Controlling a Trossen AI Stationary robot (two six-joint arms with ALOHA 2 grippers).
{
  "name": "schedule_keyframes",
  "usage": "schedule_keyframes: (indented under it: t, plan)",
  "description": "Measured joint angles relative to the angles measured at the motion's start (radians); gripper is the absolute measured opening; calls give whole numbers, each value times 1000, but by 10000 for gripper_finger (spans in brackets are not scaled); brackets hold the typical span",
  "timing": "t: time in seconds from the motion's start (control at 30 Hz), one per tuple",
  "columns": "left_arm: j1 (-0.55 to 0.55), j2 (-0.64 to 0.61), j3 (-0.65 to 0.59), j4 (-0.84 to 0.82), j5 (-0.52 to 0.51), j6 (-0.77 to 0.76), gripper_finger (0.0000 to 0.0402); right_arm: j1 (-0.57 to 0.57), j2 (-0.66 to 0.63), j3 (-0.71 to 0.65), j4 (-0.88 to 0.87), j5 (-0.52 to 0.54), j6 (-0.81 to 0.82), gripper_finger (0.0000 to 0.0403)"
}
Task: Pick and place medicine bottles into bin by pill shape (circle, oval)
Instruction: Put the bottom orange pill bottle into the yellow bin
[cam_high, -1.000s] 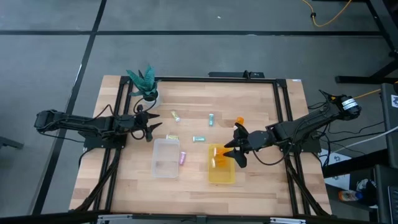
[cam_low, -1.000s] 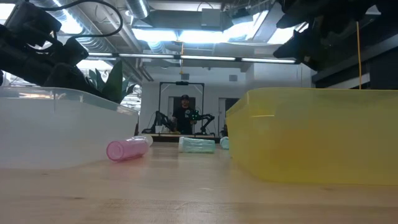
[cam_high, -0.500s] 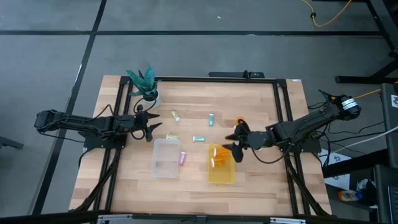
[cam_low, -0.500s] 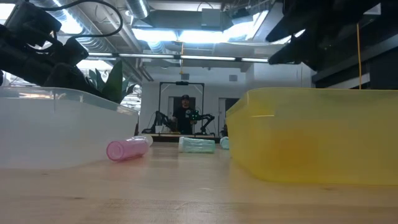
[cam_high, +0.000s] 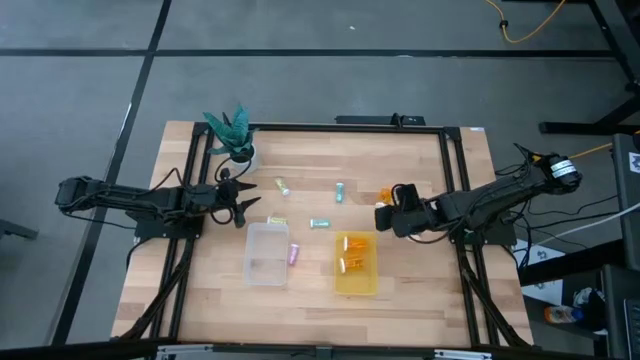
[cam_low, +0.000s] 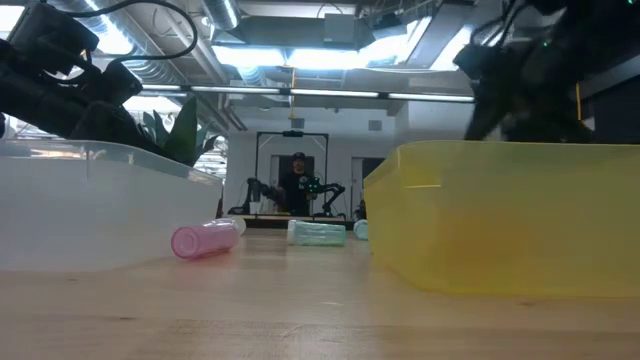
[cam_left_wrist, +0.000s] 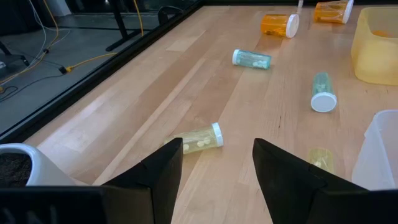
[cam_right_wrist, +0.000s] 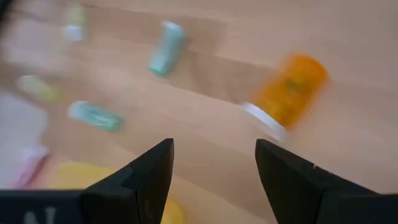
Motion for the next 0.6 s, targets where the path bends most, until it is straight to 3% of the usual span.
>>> schedule_keyframes:
  t: [0.23, 0.47, 0.6]
  plan:
    - [0, 0, 0, 0, 0, 0, 190, 0, 0, 0, -175, -44, 213, 228]
    - [0, 0, 0, 0, 0, 0, 190, 0, 0, 0, -397, -193, 443, 228]
    - [0, 0, 0, 0, 0, 0, 190, 0, 0, 0, -427, -252, 494, 228]
